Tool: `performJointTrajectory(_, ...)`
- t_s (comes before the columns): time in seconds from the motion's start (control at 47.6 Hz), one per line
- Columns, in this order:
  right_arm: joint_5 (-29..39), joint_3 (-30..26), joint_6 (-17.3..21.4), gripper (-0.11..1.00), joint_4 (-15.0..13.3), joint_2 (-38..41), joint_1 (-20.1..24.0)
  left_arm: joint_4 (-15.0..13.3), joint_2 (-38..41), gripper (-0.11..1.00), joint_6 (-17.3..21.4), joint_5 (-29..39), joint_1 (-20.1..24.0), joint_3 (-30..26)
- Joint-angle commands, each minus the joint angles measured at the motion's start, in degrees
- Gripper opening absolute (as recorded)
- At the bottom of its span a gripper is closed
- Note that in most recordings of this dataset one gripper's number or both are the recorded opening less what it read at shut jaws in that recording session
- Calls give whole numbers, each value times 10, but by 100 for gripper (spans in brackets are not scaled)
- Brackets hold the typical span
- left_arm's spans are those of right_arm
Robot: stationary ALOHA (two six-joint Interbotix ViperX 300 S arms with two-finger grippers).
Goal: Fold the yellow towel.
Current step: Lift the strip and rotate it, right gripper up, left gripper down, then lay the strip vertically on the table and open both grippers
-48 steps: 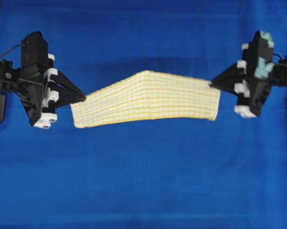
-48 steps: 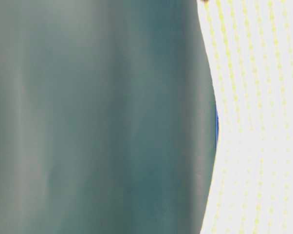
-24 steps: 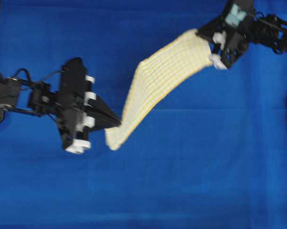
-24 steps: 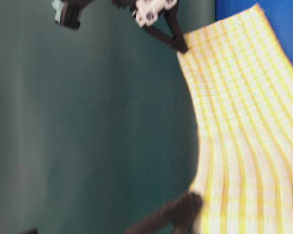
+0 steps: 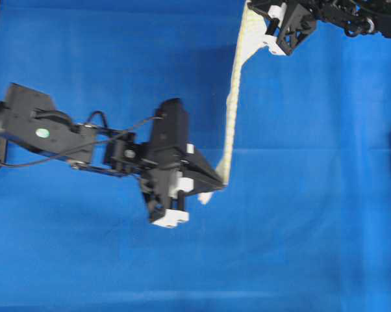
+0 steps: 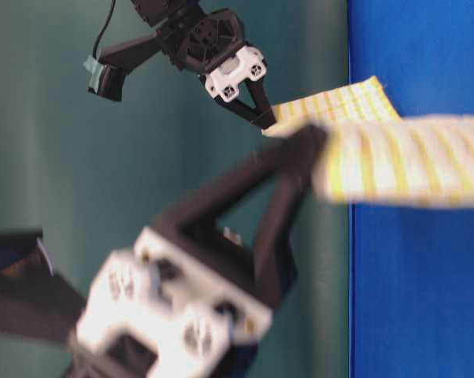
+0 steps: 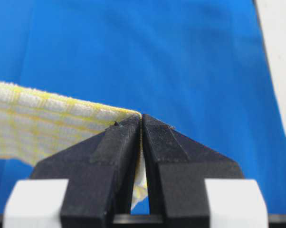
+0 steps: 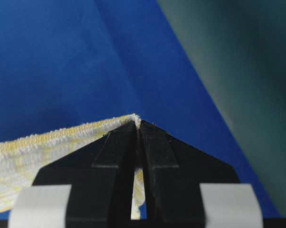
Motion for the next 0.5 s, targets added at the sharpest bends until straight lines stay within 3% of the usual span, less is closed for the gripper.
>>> performJointTrajectory(0.0, -4, -20, -2, 2, -4, -3, -16, 1, 16, 1, 2, -5, -6, -49)
performJointTrajectory(0.21, -4, -26, -4, 2, -7, 1, -23, 2, 60, 1, 1, 0, -8, -104)
performJointTrajectory(0.483, -4, -27, -5, 2, -9, 2, -23, 0, 70, 1, -2, -4, -17, -121)
